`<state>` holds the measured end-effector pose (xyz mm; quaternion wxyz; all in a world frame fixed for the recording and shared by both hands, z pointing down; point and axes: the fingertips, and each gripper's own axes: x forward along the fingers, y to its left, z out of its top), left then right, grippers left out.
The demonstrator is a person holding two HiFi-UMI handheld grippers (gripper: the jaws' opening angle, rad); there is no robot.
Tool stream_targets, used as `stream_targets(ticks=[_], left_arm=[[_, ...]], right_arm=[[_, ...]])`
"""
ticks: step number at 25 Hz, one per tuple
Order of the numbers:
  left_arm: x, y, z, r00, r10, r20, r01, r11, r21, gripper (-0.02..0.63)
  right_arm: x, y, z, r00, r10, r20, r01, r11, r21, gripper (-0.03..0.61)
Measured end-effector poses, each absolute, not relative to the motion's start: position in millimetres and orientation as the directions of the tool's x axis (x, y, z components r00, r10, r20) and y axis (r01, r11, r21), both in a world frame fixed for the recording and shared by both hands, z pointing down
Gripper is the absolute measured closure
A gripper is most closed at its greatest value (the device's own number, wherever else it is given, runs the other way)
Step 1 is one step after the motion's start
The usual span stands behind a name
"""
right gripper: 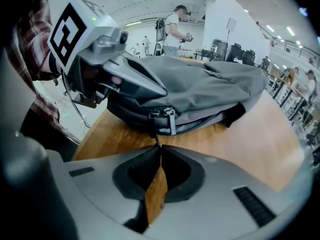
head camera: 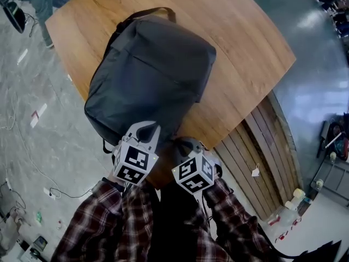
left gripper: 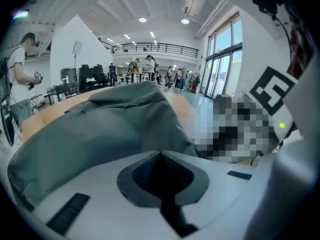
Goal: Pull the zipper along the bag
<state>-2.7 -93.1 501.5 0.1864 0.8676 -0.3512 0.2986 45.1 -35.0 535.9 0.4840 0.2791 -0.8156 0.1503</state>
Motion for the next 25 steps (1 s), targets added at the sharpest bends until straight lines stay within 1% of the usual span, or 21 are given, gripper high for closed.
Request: stream_targets(ticks=[3,6,9,16,22,25], left_arm=[[3,-91,500,0.604,-0.477,0.639,-0.705,-0.694,0.147,0.604],[9,-88,498,0.626,-0.465,0.626,-0.694,-0.698,0.175,0.604],[10,-84,498,0.628,-0.458,0.63,-0.688,-0.704,0.175,0.604],[15,-80,498,0.639,-0.454,0.621,-0.675,-0.719,0.169,0.604],[19,-83,497,0.634,-0.46,0.621,-0.689,-0.701,0.184,0.604],[15,-86,490,0.633,-0.496,0.595,-0.708,-0.681,0.186,0.604]], right_arm=[[62,-55,537,-0.341,-0.334,0.879,-0.602,0.795,0.069,0.563],[79,-74,538,-0.317,-0.355,0.88,-0.64,0.764,0.077,0.561],[94,-99,537,-0.292,-0.381,0.877,-0.691,0.718,0.082,0.56],[113,-158,537,-0.245,-0.436,0.866,-0.758,0.643,0.109,0.555],[111,-169,536,-0.263,-0.467,0.844,-0.793,0.604,0.087,0.552],[113,-164,528,-0.285,-0.503,0.816,-0.819,0.57,0.065,0.552]])
